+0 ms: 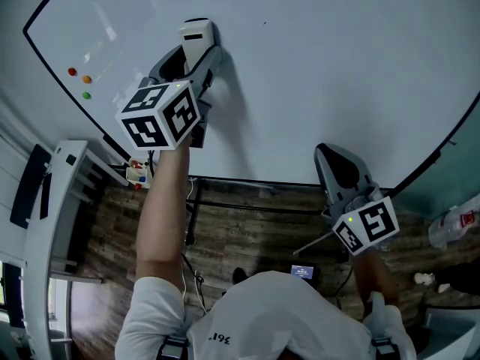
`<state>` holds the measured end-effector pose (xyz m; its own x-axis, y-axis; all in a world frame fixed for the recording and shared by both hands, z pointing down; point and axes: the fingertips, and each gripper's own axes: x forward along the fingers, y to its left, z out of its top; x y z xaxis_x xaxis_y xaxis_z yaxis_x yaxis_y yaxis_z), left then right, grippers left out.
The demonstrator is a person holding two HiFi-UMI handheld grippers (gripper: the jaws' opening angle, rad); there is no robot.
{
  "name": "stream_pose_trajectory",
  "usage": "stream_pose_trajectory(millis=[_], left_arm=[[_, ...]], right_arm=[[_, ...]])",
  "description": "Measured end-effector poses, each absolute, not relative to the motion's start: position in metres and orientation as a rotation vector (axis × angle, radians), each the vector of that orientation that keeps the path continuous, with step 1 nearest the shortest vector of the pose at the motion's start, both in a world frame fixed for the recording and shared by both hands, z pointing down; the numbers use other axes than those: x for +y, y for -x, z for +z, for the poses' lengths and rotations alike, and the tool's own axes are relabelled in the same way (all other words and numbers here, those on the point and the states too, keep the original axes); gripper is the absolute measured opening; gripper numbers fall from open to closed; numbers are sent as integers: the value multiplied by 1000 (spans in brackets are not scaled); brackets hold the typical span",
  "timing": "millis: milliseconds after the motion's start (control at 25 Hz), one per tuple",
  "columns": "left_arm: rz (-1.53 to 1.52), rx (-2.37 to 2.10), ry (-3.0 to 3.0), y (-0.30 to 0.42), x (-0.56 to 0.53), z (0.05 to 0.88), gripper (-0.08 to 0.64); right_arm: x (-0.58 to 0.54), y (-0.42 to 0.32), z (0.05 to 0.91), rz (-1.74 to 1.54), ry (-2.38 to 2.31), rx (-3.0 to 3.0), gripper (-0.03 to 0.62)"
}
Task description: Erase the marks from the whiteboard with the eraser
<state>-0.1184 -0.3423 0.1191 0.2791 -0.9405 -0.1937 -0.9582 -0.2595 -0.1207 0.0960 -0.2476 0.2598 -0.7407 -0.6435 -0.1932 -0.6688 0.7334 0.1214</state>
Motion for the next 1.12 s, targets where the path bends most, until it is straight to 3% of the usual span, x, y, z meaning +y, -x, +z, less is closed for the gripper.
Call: stream_pose_trajectory(millis=[1120], left_arm=[[-119, 1586, 2355, -17, -353, 131, 242]], right_arm=[[-236, -119, 252, 297, 1049, 2754, 26]])
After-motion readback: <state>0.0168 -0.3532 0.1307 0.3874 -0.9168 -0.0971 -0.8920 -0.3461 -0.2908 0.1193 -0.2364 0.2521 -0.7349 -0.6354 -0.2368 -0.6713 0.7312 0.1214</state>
